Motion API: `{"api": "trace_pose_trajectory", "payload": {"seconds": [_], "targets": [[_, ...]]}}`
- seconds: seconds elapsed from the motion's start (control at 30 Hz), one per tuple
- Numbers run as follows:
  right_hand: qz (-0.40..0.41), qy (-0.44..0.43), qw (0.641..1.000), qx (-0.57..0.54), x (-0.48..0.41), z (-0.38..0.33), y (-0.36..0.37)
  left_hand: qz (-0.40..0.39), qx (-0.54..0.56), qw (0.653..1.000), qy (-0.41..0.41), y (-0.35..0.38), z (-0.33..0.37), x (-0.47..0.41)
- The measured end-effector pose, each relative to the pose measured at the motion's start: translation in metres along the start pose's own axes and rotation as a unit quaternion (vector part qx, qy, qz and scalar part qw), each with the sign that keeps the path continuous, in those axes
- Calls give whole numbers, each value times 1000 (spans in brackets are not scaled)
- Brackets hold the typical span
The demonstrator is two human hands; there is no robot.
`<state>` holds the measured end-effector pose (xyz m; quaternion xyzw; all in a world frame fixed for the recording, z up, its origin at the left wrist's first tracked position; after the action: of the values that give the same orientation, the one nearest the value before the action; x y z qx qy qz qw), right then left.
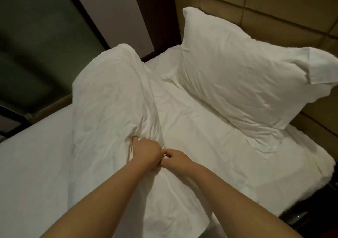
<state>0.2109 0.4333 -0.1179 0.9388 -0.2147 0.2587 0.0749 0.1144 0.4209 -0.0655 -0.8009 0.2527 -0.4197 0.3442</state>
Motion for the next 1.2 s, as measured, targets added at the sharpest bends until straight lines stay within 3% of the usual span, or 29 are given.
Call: {"api": "trace_pose_trajectory", "payload": {"seconds": [0.07, 0.13, 0.23, 0.37, 0.43, 0.53, 0.67, 0.83, 0.97, 1.1, 1.2], "targets": [[63, 8, 998, -5, -6, 6, -32, 3, -17, 1000, 10, -5, 14, -4], [144, 28, 987, 68, -14, 16, -69, 42, 5, 999, 15, -17, 28, -8], [167, 61, 968, 176, -20, 33, -96, 134, 66, 989, -6, -41, 33, -19], [186, 97, 951, 226, -29, 52, -111, 71, 226, 960, -146, -38, 6, -38], [183, 95, 947, 246, -39, 57, -110, 0, 289, 938, -191, -21, 5, -43], [162, 80, 948, 260, -58, 55, -100, -97, 244, 941, -211, 4, 10, -50], [165, 105, 938, 286, -74, 57, -109, -86, 183, 962, -181, 2, 4, -67], [167, 175, 936, 254, -93, 76, -153, -114, 204, 960, -156, -2, 9, -76], [92, 176, 979, 48, -110, 90, -166, -53, 267, 951, -146, -22, 4, -77], [39, 154, 982, 102, -113, 86, -142, -5, 377, 918, -122, -55, -2, -62], [48, 143, 982, 117, -107, 88, -123, 71, 479, 868, -110, -106, -15, -47]]}}
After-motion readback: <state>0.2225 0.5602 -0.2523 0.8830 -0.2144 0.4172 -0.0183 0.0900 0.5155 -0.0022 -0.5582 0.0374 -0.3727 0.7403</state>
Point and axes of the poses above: each hand's wrist, its own x-axis away from the middle knuckle, its own y-axis out of the palm, z = x × y, the point moved 6 cm from there along -x, towards the middle knuckle, and after that the axes turned 4 degrees about -z, right-handed, at the moved point
